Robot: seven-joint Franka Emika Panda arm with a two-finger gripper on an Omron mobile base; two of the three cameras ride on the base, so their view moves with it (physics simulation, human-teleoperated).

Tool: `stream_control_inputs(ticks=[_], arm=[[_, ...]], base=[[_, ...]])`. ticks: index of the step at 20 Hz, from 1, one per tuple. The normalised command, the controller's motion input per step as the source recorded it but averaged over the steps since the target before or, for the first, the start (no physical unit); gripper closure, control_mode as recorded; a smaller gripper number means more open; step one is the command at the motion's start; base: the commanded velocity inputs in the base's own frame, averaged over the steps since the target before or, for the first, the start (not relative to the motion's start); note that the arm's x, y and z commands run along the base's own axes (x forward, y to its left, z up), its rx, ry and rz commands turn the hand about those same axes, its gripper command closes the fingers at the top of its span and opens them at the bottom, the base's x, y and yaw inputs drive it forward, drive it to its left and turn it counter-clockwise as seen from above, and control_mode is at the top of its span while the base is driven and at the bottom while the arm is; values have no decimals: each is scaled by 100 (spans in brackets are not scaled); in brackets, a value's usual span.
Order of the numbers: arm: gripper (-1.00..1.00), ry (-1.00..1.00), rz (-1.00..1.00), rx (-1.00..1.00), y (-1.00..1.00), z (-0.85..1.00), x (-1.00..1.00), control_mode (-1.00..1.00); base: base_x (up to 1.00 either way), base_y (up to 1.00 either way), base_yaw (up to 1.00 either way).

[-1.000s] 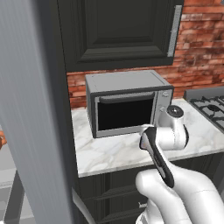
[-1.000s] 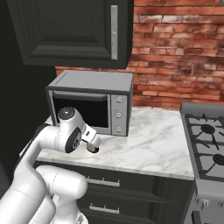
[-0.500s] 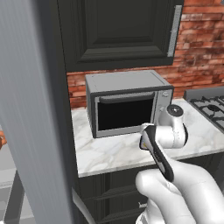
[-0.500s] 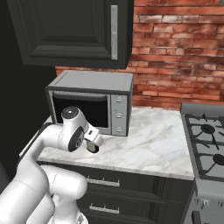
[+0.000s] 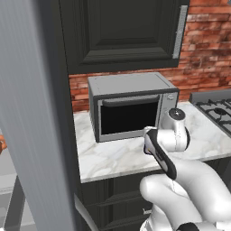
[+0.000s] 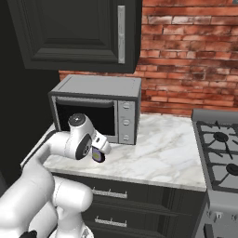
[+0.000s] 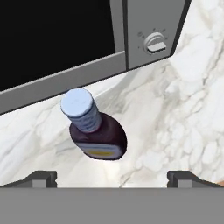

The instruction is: Place the mayonnaise and condiment bottle from the counter to the top shelf of the fridge. If the existing items in the fridge are on the top shelf, move them to other shelves.

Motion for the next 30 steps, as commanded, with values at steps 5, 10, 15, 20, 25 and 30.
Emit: stream_control_inputs(ticks=[5,10,15,20,25,30], arm=[[-100,-1,0,-3,4,-3,14,-100],[-100,-3,0,-4,7,-9,5,-100],[-100,0,0,-1,1,-14,10,-100],[-100,0,0,0,0,-10,22,-100],[-100,0,0,0,0,-9,14,-100],[-100,0,0,0,0,-7,9,-100]], base=[[0,0,0],[0,0,0],[0,0,0],[0,0,0],[0,0,0],[0,0,0]])
